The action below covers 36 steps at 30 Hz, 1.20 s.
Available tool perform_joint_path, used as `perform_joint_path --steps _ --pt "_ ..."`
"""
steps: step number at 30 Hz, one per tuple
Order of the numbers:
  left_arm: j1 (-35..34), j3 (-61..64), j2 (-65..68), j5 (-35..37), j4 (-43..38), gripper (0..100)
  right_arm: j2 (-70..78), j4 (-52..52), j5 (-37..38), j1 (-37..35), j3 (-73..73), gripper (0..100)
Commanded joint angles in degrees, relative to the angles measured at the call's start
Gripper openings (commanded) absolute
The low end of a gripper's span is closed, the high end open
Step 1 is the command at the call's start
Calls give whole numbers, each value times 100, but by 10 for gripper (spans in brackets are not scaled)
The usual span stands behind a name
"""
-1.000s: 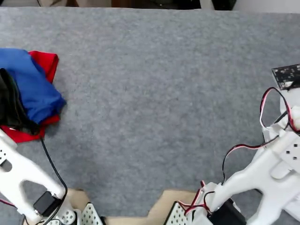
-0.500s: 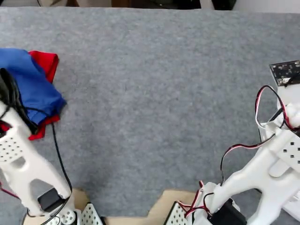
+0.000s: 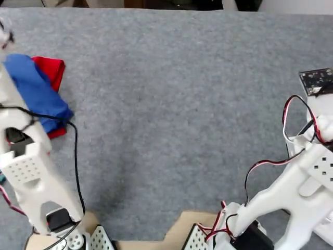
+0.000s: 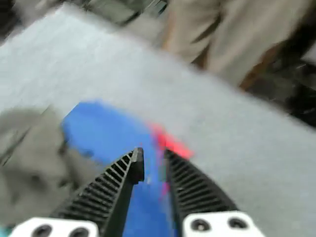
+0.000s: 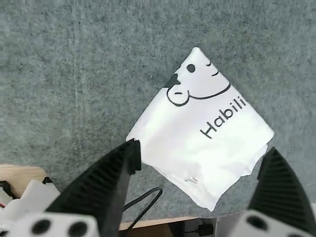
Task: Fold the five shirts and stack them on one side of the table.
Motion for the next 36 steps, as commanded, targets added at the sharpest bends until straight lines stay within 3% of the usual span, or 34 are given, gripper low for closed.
perform_joint_path --steps 1,6,12,16,22,29,32,36 --pt "-1037 422 804 -9 -9 140 -136 97 -44 -110 180 375" --pt "-2066 484 2123 -35 -105 147 -127 62 -35 -127 549 375" --pt "-2180 448 3424 -35 -1073 133 -145 70 -53 -347 541 375" --pt "-2031 -642 3310 -26 -633 12 -154 88 -79 -541 541 375" --pt "-1714 -563 1719 26 211 19 -154 97 -237 -593 532 375" --pt "-870 -554 -426 580 246 19 -145 97 -246 -593 549 375" --pt "44 -554 -1121 1020 246 19 -127 97 -387 -593 523 375" --pt "1363 -466 -1613 1064 246 19 -145 97 -378 -593 532 375"
